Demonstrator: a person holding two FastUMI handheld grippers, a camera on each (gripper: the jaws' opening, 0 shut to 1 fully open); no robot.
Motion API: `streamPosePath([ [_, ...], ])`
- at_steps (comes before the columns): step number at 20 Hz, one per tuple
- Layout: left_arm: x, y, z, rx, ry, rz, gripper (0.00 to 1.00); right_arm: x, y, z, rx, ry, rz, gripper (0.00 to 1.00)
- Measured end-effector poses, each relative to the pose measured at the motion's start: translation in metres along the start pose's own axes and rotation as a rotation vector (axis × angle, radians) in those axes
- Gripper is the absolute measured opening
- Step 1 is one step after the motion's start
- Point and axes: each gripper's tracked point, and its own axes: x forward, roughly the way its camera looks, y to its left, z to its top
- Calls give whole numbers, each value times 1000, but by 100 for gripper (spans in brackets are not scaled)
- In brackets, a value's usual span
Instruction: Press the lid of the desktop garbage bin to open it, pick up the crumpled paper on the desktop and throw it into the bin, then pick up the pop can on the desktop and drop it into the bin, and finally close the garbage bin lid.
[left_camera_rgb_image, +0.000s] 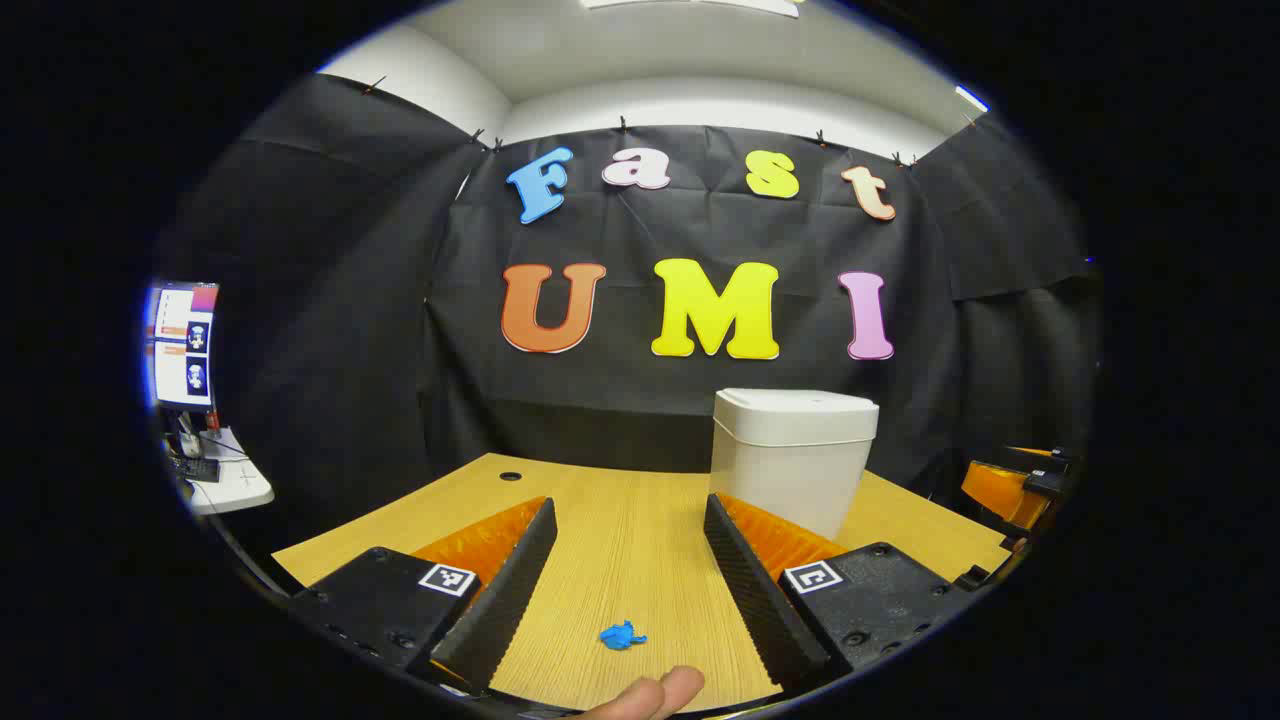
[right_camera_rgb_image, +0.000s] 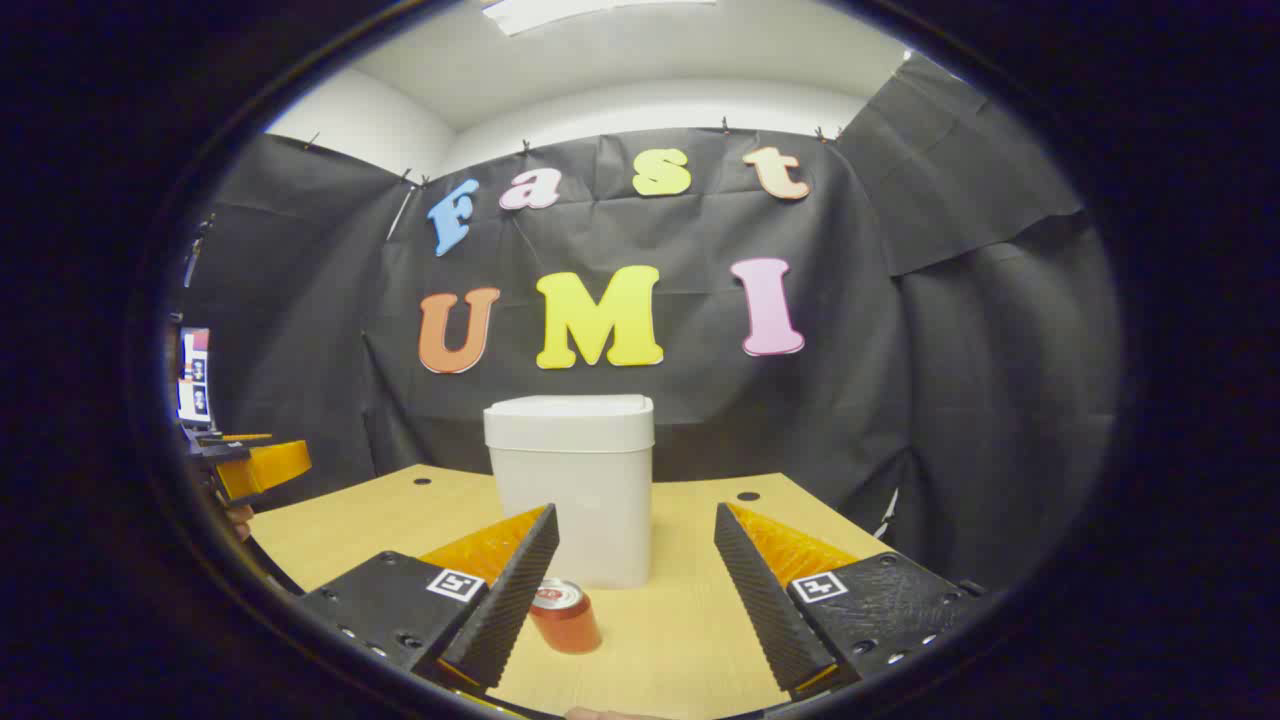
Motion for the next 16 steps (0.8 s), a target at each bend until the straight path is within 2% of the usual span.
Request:
streamPosePath([
  [3,-2,-1,-5,33,7,-16,96,-2,9,-1,-30,-5,4,97],
  [6,-1,-3,-5,30,7,-19,96,-1,18,-3,-13,19,24,93],
  [7,-1,-6,-8,30,9,-25,100,-2,20,-3,-2,24,32,95],
  [8,-2,-5,-8,32,12,-24,96,-2,21,-2,5,24,40,95],
  [14,2,3,-9,25,11,-8,96,-3,28,-1,-29,29,53,95],
  [15,2,3,-10,24,15,-7,100,-3,31,-1,-39,27,56,95],
  [16,2,5,-11,22,16,-4,96,-2,33,0,-47,23,57,97],
])
